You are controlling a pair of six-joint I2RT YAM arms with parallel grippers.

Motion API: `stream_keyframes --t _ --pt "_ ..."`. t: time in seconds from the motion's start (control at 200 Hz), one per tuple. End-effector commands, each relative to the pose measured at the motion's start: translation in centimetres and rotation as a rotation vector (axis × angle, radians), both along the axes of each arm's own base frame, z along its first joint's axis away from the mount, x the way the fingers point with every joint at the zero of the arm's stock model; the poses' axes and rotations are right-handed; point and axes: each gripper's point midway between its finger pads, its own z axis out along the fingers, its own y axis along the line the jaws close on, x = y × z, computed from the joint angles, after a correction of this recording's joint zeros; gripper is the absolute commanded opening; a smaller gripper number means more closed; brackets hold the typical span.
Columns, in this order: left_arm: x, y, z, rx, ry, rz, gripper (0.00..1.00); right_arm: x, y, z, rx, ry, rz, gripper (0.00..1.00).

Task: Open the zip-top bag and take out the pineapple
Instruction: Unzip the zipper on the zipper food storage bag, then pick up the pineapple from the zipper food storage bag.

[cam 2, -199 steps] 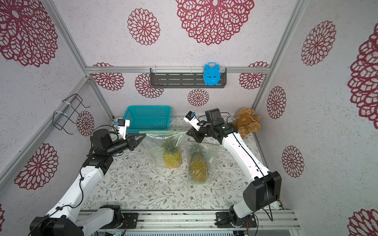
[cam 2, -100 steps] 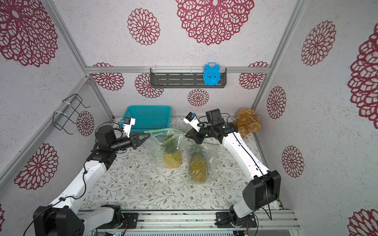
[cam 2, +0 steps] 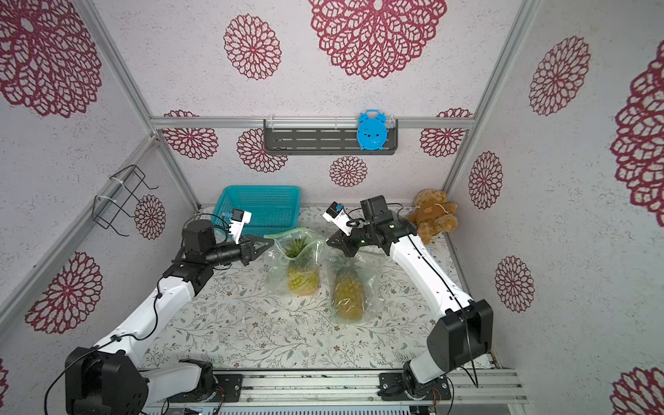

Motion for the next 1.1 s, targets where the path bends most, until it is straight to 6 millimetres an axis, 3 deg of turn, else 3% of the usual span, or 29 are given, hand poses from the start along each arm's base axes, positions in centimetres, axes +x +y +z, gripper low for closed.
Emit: stream_keyframes --t 0.0,0.135,0.235,0.36,0.545,0.66,0.73,0.886,1.096 --pt "0.1 -0.2 -0.3 0.037 -0.015 0.003 0.00 -0.5 -0.6 0.7 -0.004 -0.041 -0.033 0.07" --pt "0.3 -0.2 -0.8 0.055 -0.015 0.015 0.00 -0.4 -1.1 -0.2 -0.011 -0.043 -0.069 0.08" --pt "0.3 -0.3 -0.9 0.056 -0.011 0.013 0.00 -0.5 -1.0 0.2 0.014 -0.047 -0.074 0.10" --pt "0.3 -0.4 -0.4 0.049 -0.017 0.006 0.00 -0.4 -0.7 2.2 0.067 -0.089 -0.083 0.16" --pt "0.3 -0.4 0.1 0.047 -0.024 0.002 0.00 0.1 -0.3 5.6 0.158 -0.159 -0.107 0.36" --pt "0.2 -0.4 0.3 0.050 -0.030 0.004 0.00 0.4 0.9 7.2 0.195 -0.186 -0.095 0.45" --pt "0.2 -0.3 0.3 0.054 -0.031 0.006 0.00 0.5 1.9 7.8 0.201 -0.193 -0.073 0.46" --pt "0.1 -0.2 0.3 0.061 -0.035 0.011 0.00 0.3 4.8 7.4 0.195 -0.153 -0.005 0.47" --pt "0.1 -0.1 0.3 0.067 -0.035 0.017 0.00 0.2 7.6 4.6 0.131 -0.076 0.053 0.50"
